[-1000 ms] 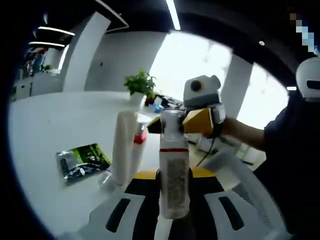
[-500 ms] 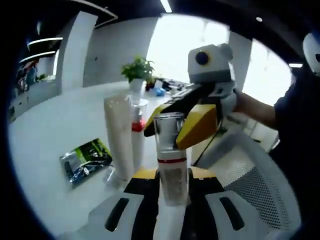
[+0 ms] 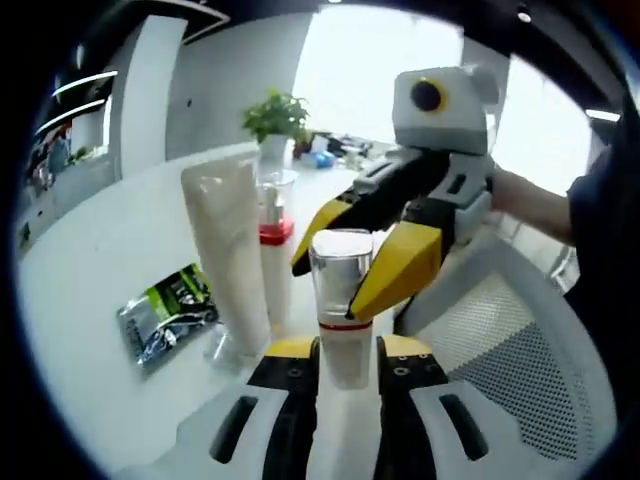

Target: Arrange the skincare products in the storage area until every visible bottle or jar stands upright without overlapping.

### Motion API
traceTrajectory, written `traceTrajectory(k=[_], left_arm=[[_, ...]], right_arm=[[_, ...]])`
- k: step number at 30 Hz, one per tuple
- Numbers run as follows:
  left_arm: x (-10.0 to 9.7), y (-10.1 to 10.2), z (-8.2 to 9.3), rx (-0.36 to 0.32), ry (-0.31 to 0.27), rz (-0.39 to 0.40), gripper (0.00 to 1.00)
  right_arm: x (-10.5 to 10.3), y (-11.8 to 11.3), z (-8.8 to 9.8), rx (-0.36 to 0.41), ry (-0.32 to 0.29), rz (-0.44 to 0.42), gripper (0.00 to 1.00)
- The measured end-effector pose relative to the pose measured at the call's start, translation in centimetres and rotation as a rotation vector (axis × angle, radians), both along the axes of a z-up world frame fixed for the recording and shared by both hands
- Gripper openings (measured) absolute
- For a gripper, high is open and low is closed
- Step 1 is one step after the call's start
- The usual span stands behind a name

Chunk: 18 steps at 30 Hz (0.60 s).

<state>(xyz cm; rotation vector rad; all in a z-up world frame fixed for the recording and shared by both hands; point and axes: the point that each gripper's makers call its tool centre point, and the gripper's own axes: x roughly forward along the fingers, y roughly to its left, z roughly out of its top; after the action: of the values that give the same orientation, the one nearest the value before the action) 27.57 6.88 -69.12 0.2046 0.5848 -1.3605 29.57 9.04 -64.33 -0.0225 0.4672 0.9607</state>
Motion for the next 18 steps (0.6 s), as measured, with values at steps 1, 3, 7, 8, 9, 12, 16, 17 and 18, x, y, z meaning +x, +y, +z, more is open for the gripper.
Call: traceTrajectory(k=[1, 3, 7, 8, 9, 12, 16, 17, 18], left_arm=[[0.1, -0.1, -0.4, 0.020, -0.008, -0.004, 0.18], [0.1, -0.4, -0.7, 0.028, -0.004, -0.007, 0.17], [0.4, -0.8, -1.0, 0.029, 0.004, 0.004, 0.17], [0.5, -0.9, -1.1, 0.031, 0.007, 0.005, 0.17], [0.5, -1.0, -1.2, 0.037, 0.006, 0.003, 0.17], [0.5, -1.2, -1.6, 0.052, 0.001, -0.011, 0.17], [1.0, -1.5, -2.0, 0.063, -0.015, -0.001, 0.16], [1.1, -1.6, -2.1, 0.066, -0.019, 0.004, 0.16], [1.3, -1.7, -2.1, 0.066, -0.027, 0.008, 0.16]], right_arm=[[0.1, -0.1, -0.1, -0.017, -0.008, -0.003, 0.20], [0.1, -0.2, -0.3, -0.033, -0.008, -0.001, 0.20], [0.5, -0.8, -0.6, -0.036, -0.010, -0.017, 0.20], [0.5, -0.9, -0.6, -0.036, -0.009, -0.018, 0.20], [0.6, -0.9, -0.7, -0.033, -0.006, -0.021, 0.20], [0.6, -1.0, -1.0, -0.041, -0.010, -0.018, 0.20], [0.9, -1.2, -1.3, -0.064, -0.025, -0.020, 0.20], [0.9, -1.3, -1.4, -0.068, -0.037, -0.017, 0.20], [1.0, -1.3, -1.4, -0.068, -0.059, -0.014, 0.20]])
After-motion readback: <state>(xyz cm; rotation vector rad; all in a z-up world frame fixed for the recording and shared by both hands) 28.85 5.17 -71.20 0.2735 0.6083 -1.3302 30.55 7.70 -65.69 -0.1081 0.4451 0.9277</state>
